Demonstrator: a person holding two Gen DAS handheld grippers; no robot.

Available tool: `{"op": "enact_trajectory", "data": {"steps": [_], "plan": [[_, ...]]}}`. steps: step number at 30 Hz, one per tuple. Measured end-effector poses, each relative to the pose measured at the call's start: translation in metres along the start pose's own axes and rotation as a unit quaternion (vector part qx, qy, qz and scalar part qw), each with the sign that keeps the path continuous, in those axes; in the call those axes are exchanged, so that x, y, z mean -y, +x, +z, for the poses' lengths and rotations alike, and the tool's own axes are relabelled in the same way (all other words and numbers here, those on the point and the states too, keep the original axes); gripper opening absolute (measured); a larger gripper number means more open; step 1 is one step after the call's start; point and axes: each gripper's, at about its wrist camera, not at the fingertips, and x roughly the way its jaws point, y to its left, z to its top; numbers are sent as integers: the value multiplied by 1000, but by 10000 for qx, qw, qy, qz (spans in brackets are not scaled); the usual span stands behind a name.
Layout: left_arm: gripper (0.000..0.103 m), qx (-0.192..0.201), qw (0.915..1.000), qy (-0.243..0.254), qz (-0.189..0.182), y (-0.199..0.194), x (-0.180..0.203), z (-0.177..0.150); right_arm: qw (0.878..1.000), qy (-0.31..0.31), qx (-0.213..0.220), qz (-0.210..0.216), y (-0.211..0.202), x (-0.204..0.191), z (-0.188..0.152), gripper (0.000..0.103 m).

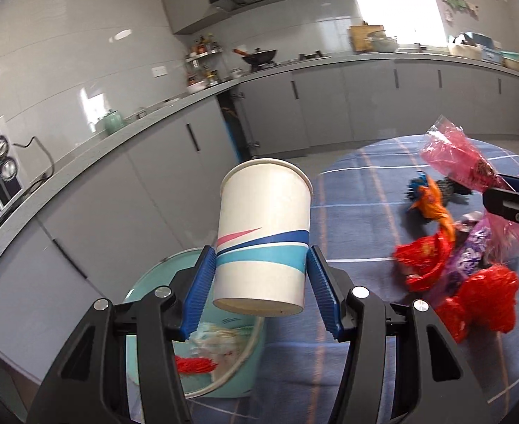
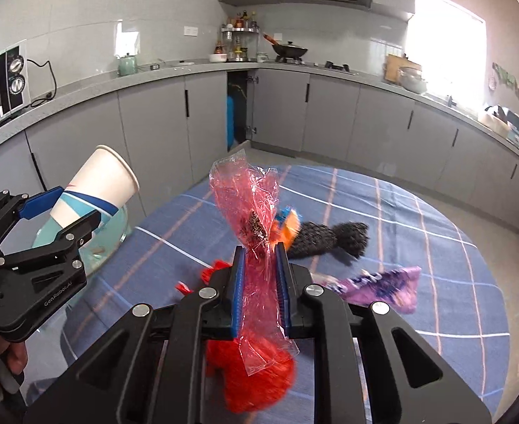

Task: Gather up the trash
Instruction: 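Grasp the white paper cup with the left tool while the right tool grasps the pink plastic bag, then carry the paper cup and pink bag over the teal bin and open both tools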

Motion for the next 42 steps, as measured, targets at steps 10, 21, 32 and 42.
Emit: {"op": "enact_trajectory", "data": {"steps": [10, 21, 32, 42], "plan": [[54, -234, 9983, -318, 417, 11, -44, -10, 9991, -250, 50, 353, 14, -39, 22, 17], [54, -414, 9921, -505, 1069, 19, -94, -19, 9957, -530, 106, 747, 29, -88, 40, 17], [54, -506, 9864, -614, 1438, 26, -122, -29, 9930, -820, 95, 845, 43, -129, 49, 17], [54, -639, 9838, -712, 1516, 37, -136, -33, 9894, -986, 11, 1068, 60, -156, 51, 17]]}}
